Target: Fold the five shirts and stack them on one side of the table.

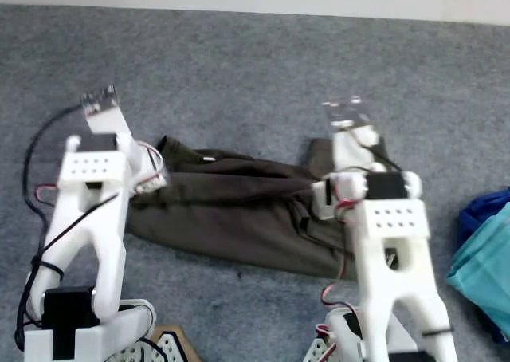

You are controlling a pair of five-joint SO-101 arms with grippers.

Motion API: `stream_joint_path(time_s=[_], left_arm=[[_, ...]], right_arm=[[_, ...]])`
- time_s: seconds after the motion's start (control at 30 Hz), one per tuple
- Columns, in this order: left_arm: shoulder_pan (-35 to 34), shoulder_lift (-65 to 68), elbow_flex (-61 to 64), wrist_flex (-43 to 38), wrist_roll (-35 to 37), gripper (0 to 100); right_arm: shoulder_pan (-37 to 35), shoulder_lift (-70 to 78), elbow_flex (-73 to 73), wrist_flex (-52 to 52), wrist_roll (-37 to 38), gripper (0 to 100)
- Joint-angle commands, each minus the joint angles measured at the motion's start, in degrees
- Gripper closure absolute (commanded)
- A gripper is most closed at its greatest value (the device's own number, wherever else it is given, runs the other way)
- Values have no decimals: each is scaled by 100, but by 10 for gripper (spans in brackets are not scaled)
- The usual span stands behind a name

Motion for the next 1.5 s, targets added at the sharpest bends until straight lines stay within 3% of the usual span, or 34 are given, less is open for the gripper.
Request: stream_joint_path(time_s=[0.0,0.17,0.33,0.93,1.03,1.17,1.47], left_arm=[[57,-224,558,-1081,237,700],[57,-224,699,-1556,220,705],[57,-215,743,-1670,220,705],[92,171,602,-1714,211,705],[92,655,277,-1714,211,705],[66,1165,-145,-1503,220,705],[84,1367,-400,-1275,220,705]], right_arm=[[-365,743,-286,-330,-79,892],[-690,1481,-295,-796,-229,891],[-778,1684,-295,-927,-114,813],[-1138,2246,-207,-1103,-123,815],[-1138,2229,40,-1297,-123,854],[-1095,2229,242,-1429,-123,984],[-277,2211,-22,-1367,-123,991]])
